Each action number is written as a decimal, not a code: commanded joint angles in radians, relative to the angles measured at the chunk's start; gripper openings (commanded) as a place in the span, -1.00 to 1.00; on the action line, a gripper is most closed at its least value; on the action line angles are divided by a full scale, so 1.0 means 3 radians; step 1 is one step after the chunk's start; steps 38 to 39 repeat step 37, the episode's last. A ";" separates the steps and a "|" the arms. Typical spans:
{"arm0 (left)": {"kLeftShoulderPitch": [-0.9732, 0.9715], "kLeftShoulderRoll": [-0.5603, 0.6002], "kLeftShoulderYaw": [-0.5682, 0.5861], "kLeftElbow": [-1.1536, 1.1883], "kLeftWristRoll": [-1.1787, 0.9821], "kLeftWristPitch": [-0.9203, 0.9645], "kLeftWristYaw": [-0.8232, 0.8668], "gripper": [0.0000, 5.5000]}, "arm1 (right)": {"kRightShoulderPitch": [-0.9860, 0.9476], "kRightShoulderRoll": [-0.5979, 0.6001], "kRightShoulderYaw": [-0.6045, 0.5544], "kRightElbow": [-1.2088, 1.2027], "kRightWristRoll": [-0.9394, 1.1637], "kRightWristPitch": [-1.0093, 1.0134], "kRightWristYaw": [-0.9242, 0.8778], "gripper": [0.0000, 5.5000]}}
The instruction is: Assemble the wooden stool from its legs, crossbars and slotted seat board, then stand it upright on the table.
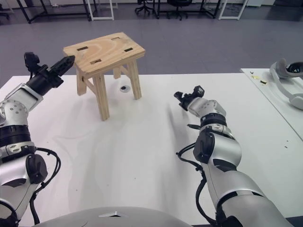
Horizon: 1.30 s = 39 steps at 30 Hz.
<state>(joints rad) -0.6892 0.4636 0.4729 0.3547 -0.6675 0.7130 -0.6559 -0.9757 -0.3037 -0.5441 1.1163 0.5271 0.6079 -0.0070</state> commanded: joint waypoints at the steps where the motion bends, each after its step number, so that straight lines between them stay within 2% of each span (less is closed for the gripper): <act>1: -0.0215 0.0026 -0.0027 0.0135 0.0004 0.0046 0.0183 0.19 | -0.0065 0.0030 -0.0086 -0.0113 0.0081 0.0024 -0.0126 0.40; 6: -0.0053 0.0162 -0.0307 0.0176 0.0210 0.0066 0.0123 0.19 | -0.0039 0.0063 -0.0169 -0.0146 0.0155 0.0065 -0.0219 0.40; 9: 0.0473 0.0477 -0.0743 -0.0166 0.0436 0.0030 -0.0278 0.19 | -0.0048 0.0076 -0.0178 -0.0167 0.0153 0.0082 -0.0233 0.40; 14: 0.1095 0.0517 -0.0340 -0.0851 0.0052 0.0044 -0.0505 0.19 | 0.0038 0.0127 -0.0201 -0.0212 0.0187 0.0170 -0.0221 0.40; 22: 0.1439 0.0103 -0.0388 -0.0919 0.0396 -0.0561 0.0073 0.19 | 0.0323 0.0246 0.0155 -0.0714 -0.0003 0.0239 0.0084 0.40; 27: 0.1553 -0.0141 -0.0467 -0.0897 0.0738 -0.1082 0.0476 0.19 | 0.0758 0.0375 0.0393 -0.1629 -0.0053 0.0303 0.0115 0.40; 30: 0.1569 -0.0226 -0.0492 -0.0894 0.0890 -0.1313 0.0670 0.19 | 0.0901 0.0457 0.0357 -0.1948 0.0013 0.0422 0.0009 0.40; 39: 0.1573 -0.0385 -0.0580 -0.0933 0.0936 -0.1454 0.0850 0.19 | 0.1122 0.0570 0.0370 -0.2415 0.0045 0.0606 -0.0078 0.40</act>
